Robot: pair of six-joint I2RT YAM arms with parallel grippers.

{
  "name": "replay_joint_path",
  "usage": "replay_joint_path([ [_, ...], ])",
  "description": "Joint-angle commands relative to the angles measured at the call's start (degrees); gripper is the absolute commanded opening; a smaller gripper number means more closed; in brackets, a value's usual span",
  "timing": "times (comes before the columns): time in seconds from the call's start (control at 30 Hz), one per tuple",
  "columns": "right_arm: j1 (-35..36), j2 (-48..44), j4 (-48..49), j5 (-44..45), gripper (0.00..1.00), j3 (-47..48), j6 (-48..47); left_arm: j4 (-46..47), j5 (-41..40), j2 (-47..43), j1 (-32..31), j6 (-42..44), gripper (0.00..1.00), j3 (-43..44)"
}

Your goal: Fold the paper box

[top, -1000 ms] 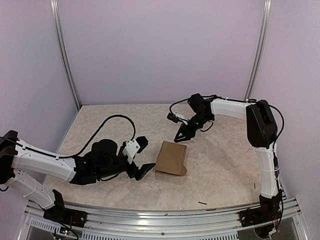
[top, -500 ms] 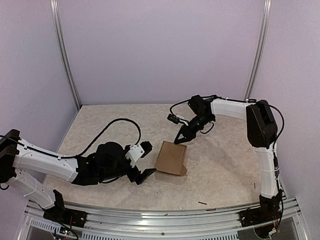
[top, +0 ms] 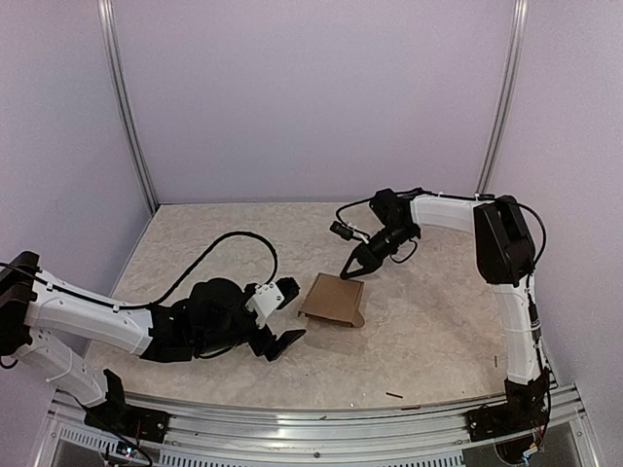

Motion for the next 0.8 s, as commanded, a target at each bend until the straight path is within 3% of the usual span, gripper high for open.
replay_joint_path([
  [0.0, -2.39, 4.41, -1.16, 1.26, 0.1, 0.9, 1.42, -0.29, -1.05, -1.47, -0.73, 0.34, 0.91, 0.65],
  [0.5, -4.9, 5.85, -2.13, 1.31, 0.15, 1.81, 0.63, 5.56, -1.5, 3.42, -0.32, -3.97, 0.92, 0.7],
  [0.77, -9.04, -0.57, 0.63, 6.31, 0.18, -4.4, -0.78, 7.79, 5.1, 5.67, 8.49, -7.84, 0.92, 6.34],
])
